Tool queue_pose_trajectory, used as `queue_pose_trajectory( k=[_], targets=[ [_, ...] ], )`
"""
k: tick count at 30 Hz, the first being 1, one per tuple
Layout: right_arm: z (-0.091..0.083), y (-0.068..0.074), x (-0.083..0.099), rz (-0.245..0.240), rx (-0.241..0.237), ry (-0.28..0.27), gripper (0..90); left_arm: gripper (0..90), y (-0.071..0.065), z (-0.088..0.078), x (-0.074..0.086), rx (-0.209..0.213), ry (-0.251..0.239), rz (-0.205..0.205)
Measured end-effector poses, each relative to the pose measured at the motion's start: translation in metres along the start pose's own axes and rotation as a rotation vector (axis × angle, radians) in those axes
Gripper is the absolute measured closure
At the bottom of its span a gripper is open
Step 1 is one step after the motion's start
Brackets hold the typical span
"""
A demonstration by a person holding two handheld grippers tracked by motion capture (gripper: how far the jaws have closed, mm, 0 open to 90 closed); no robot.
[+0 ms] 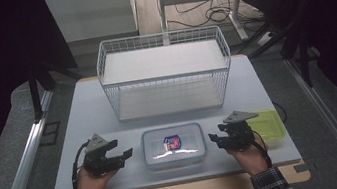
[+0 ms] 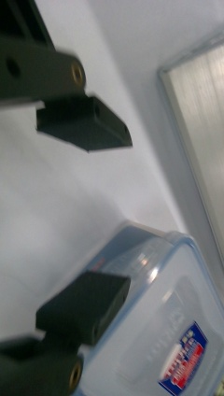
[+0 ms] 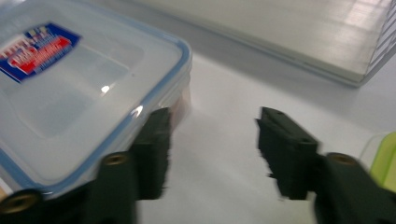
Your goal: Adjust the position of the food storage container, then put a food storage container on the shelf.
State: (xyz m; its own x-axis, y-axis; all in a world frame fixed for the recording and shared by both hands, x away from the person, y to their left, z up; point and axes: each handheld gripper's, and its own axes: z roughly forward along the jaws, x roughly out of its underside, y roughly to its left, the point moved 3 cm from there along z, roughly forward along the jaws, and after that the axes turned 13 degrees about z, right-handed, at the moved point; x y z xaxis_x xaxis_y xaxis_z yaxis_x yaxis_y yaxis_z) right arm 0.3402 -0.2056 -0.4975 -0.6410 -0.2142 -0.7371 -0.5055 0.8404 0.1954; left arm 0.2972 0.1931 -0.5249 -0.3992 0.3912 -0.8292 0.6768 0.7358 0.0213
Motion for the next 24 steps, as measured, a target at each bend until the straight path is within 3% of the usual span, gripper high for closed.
queue_pose_trajectory(
  k=[3, 5, 9, 17, 21, 24],
  targets=[
    [-0.004, -0.002, -0.001, 0.022, -0.033, -0.023, 30.4, 14.0, 0.002, -0.002, 0.004, 0.022, 0.005, -0.008],
    [-0.004, -0.003, -0.002, 0.042, -0.056, -0.03, 24.2, 9.0, 0.003, -0.002, 0.004, 0.005, 0.002, 0.0],
    [-0.004, -0.001, -0.004, 0.051, -0.079, -0.029, 17.5, 7.5, 0.002, 0.001, 0.004, 0.021, -0.004, 0.023],
    [0.0, 0.006, -0.004, 0.016, -0.1, -0.04, 8.9, 6.5, -0.001, 0.004, -0.003, 0.055, -0.024, -0.009],
    [0.004, 0.015, -0.004, -0.005, -0.108, -0.028, 3.9, 6.1, -0.011, 0.008, -0.012, 0.089, 0.002, 0.011],
    [0.006, 0.021, -0.005, 0.005, -0.129, -0.012, 2.5, 4.3, -0.019, 0.014, -0.018, 0.116, 0.023, 0.018]
  ],
)
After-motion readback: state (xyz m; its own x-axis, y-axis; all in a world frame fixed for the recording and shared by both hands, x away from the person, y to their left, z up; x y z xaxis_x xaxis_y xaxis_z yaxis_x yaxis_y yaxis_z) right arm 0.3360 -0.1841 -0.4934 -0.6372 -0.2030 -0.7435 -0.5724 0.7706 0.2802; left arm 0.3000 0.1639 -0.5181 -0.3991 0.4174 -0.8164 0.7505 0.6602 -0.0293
